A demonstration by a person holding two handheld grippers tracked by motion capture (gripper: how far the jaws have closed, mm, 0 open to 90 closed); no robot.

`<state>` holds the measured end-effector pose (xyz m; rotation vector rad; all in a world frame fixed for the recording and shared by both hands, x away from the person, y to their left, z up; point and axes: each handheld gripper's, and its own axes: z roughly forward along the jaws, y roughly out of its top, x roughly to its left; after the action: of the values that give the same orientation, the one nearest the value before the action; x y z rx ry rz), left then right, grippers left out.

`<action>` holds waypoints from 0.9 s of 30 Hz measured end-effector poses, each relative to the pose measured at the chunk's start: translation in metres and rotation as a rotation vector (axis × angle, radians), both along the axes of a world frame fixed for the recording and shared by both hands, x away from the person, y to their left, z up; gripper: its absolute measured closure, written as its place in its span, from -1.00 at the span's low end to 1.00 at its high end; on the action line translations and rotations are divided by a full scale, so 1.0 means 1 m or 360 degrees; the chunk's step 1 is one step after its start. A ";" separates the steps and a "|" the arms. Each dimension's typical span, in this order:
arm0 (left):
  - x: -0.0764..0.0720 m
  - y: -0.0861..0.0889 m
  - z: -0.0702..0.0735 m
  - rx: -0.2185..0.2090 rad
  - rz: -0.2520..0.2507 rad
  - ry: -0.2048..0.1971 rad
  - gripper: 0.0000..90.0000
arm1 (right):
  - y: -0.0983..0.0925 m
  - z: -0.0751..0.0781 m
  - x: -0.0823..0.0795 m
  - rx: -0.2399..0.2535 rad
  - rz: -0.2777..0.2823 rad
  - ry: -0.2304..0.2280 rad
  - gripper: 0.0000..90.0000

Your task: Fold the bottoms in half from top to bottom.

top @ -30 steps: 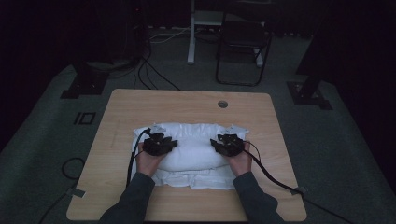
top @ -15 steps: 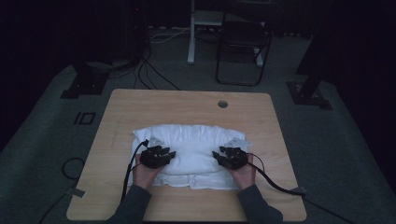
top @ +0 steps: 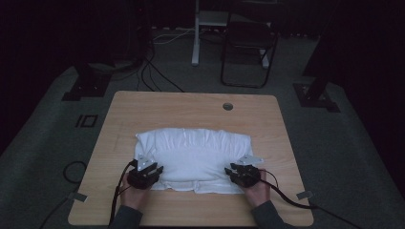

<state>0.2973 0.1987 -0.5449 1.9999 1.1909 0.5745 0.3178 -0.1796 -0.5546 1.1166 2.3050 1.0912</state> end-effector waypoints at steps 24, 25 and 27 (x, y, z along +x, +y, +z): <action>-0.006 0.013 -0.011 -0.0069 0.0048 0.0108 0.59 | -0.019 -0.012 -0.006 0.0051 -0.0049 0.0046 0.49; -0.006 0.013 -0.011 -0.0071 0.0046 0.0107 0.58 | -0.019 -0.012 -0.006 0.0052 -0.0051 0.0048 0.48; -0.007 0.014 -0.011 -0.0124 0.0015 0.0085 0.44 | -0.019 -0.012 -0.006 0.0054 -0.0048 0.0052 0.49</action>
<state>0.2900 0.2125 -0.5556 1.9556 1.2368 0.4745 0.3121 -0.1984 -0.5663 1.1865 2.2949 1.1127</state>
